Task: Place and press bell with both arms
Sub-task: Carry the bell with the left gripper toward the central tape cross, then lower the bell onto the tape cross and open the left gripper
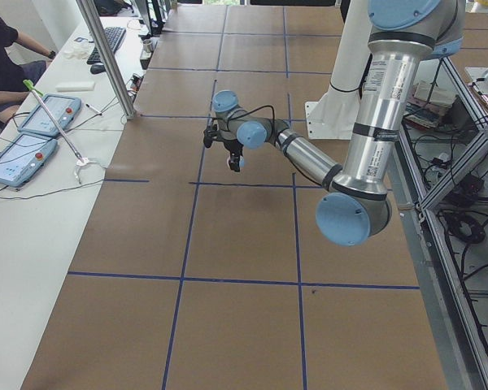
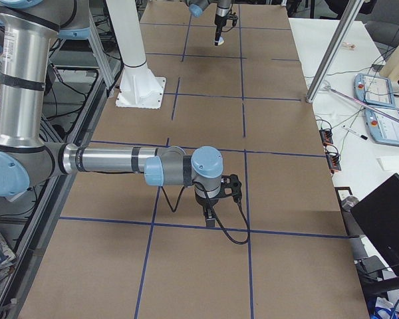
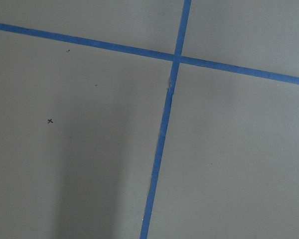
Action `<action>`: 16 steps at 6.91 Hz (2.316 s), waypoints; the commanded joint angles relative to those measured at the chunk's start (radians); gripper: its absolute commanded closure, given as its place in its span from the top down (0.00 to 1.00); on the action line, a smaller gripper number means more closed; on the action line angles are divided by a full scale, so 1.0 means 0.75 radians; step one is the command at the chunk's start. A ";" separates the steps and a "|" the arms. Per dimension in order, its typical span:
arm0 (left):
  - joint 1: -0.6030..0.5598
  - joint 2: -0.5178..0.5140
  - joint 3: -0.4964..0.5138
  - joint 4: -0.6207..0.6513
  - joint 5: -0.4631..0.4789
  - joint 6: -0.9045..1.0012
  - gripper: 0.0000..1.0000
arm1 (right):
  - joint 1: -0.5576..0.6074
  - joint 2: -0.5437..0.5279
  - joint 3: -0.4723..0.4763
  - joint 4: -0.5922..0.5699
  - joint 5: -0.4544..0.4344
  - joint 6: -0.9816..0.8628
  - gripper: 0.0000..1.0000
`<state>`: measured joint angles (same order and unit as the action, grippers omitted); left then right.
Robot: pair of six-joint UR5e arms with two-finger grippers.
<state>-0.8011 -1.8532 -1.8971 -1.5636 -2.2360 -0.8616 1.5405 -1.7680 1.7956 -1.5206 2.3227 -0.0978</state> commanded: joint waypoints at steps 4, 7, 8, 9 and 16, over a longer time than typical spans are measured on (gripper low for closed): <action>0.219 -0.765 0.566 0.160 0.177 -0.475 0.07 | -0.005 0.001 -0.003 0.003 0.000 0.002 1.00; 0.234 -1.072 1.132 -0.166 0.226 -0.602 0.07 | -0.009 0.001 -0.001 0.005 0.000 0.014 1.00; 0.238 -1.086 1.189 -0.234 0.247 -0.604 0.07 | -0.009 0.001 -0.003 0.005 -0.002 0.014 1.00; 0.240 -1.084 1.198 -0.239 0.247 -0.604 0.07 | -0.011 0.001 -0.001 0.005 -0.002 0.014 1.00; 0.256 -1.084 1.200 -0.241 0.255 -0.618 1.00 | -0.015 0.001 -0.003 0.005 -0.006 0.012 1.00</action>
<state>-0.6097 -2.6667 -0.9958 -1.7453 -2.0448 -1.3177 1.5282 -1.7672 1.7932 -1.5171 2.3183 -0.0890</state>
